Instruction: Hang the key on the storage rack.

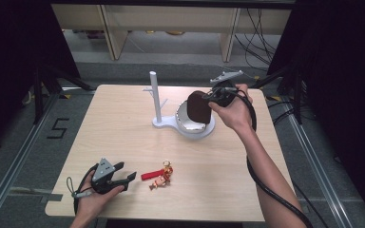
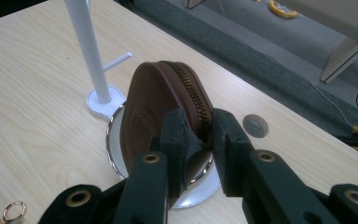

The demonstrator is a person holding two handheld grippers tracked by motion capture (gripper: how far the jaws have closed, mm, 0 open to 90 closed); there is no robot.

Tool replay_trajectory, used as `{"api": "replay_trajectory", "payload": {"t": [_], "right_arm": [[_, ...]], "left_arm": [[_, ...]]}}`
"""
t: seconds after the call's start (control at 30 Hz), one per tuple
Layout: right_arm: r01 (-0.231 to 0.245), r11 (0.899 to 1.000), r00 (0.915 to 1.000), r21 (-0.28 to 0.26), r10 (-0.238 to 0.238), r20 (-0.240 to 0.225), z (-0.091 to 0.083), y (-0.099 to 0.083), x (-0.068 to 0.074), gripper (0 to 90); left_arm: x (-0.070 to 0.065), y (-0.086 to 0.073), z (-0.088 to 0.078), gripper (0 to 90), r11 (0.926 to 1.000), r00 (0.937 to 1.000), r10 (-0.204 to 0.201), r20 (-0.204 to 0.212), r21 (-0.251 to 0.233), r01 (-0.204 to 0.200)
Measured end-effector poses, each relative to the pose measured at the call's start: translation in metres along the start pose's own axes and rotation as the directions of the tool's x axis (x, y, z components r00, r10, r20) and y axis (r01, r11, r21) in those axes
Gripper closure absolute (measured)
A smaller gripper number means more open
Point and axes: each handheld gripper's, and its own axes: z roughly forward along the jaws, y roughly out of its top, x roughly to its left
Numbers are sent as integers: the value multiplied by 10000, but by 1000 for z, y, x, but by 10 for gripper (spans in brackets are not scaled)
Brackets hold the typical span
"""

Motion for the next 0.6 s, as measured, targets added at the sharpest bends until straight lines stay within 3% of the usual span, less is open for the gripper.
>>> {"api": "replay_trajectory", "payload": {"t": [0.07,0.1,0.13,0.6], "right_arm": [[215,9998,9998,21,-215,24,1,1,-1,761],[-41,10000,10000,51,41,-37,2,1,1,761],[181,9998,9998,-10,-181,-44,3,2,0,761],[200,9996,9998,-185,-201,-45,22,4,6,760]], "left_arm": [[0,0,1,339,10000,10000,-12,69,-35,12],[0,0,1,339,10000,10000,2,59,-41,-2],[0,0,0,338,10000,10000,53,55,-3,-53],[0,0,-1,337,10000,10000,60,13,6,-60]]}}
